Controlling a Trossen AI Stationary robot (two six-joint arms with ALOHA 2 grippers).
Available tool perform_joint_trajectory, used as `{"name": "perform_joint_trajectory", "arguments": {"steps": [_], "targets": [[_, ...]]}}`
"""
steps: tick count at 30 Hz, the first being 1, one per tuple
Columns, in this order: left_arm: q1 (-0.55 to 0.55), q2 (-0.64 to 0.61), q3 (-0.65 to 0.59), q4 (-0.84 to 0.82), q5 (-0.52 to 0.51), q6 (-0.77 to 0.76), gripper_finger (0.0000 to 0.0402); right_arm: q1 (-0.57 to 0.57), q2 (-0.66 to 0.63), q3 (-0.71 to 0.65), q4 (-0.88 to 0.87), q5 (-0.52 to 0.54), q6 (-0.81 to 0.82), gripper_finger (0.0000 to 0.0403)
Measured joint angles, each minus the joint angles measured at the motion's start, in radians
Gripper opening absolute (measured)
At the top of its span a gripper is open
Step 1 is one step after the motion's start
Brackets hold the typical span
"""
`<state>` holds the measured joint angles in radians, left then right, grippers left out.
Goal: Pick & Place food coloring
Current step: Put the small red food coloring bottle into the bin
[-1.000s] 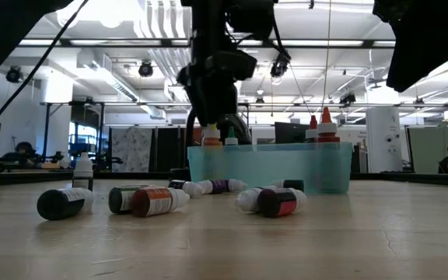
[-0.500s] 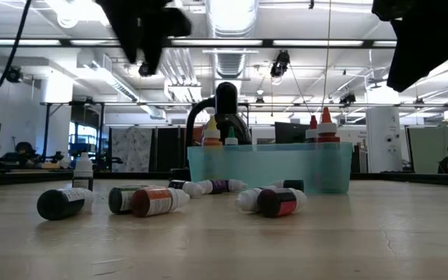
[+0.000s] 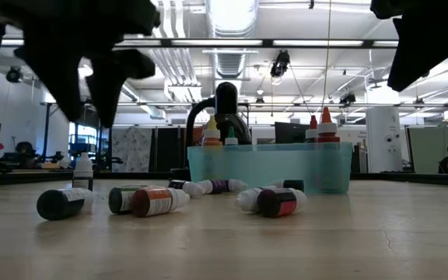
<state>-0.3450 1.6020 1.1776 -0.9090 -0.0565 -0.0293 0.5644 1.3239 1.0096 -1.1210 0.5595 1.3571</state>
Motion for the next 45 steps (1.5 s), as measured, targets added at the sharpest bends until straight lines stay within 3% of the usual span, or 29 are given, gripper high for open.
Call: {"name": "perform_joint_trajectory", "arguments": {"steps": [7, 14, 21, 33, 45], "targets": [[-0.002, 0.003, -0.084, 0.139, 0.031, -0.001, 0.0168, 0.000, 0.000, 0.000, 0.001, -0.002, -0.003, 0.0093], [-0.002, 0.003, -0.152, 0.175, 0.020, 0.005, 0.0168, 0.000, 0.000, 0.000, 0.001, -0.002, -0.003, 0.0093], [0.002, 0.003, -0.161, 0.214, 0.003, 0.006, 0.0164, -0.002, 0.000, 0.000, 0.000, -0.002, -0.007, 0.0093], [0.003, 0.020, -0.170, 0.229, 0.003, 0.001, 0.0111, -0.003, 0.000, 0.000, 0.000, -0.002, -0.007, 0.0093], [0.003, 0.020, -0.172, 0.220, 0.003, 0.013, 0.0108, -0.002, 0.000, 0.000, 0.000, -0.002, -0.006, 0.0093]]}}
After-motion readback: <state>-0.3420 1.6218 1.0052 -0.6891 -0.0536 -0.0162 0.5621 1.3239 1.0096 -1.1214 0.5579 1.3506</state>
